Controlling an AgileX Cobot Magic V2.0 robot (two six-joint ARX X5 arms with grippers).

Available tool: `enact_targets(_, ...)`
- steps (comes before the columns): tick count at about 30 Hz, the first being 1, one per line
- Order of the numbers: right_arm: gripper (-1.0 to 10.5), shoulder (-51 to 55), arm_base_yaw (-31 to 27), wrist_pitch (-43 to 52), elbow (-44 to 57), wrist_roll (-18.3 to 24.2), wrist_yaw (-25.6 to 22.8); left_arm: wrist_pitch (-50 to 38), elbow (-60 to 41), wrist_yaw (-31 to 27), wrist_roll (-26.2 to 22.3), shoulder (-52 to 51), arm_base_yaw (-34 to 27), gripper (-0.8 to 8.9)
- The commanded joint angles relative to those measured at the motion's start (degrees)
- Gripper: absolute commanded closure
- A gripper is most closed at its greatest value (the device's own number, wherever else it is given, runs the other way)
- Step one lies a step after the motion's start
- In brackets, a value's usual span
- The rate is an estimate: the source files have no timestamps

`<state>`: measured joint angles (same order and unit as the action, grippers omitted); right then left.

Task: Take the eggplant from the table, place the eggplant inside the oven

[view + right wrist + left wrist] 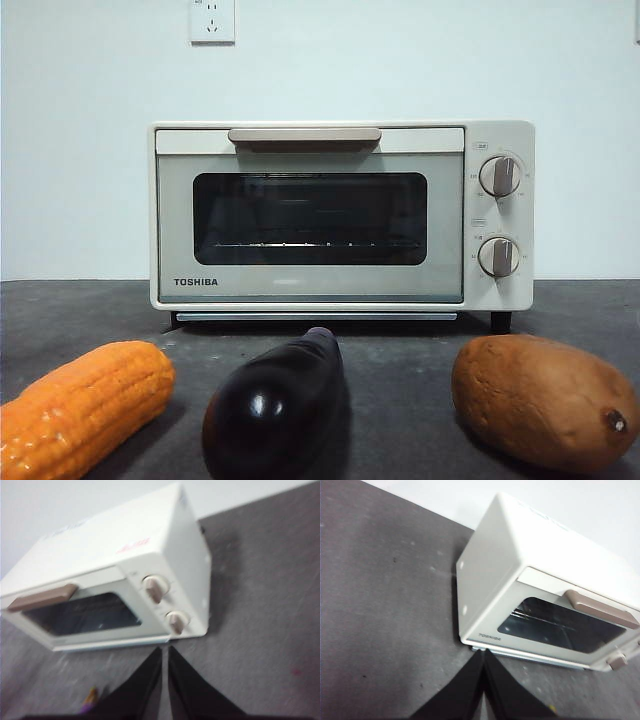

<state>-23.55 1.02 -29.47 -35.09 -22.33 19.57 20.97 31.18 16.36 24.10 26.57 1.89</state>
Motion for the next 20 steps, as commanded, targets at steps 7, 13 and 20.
enact_targets(7, 7.2, -12.4, 0.0, -9.4, -15.2, 3.3, 6.9, 4.0, 9.9, 4.1, -4.6, 9.0, 0.0, 8.08)
enact_targets(13, 5.9, -17.9, 0.2, -7.3, -19.2, 1.4, 18.0, 4.0, 12.4, 8.3, -4.7, 13.0, 0.1, 8.07)
enact_targets(20, 5.8, -23.0, 6.5, -2.7, -19.2, -4.2, 25.2, 3.9, 12.6, 9.0, -4.7, 15.1, 1.8, 8.07)
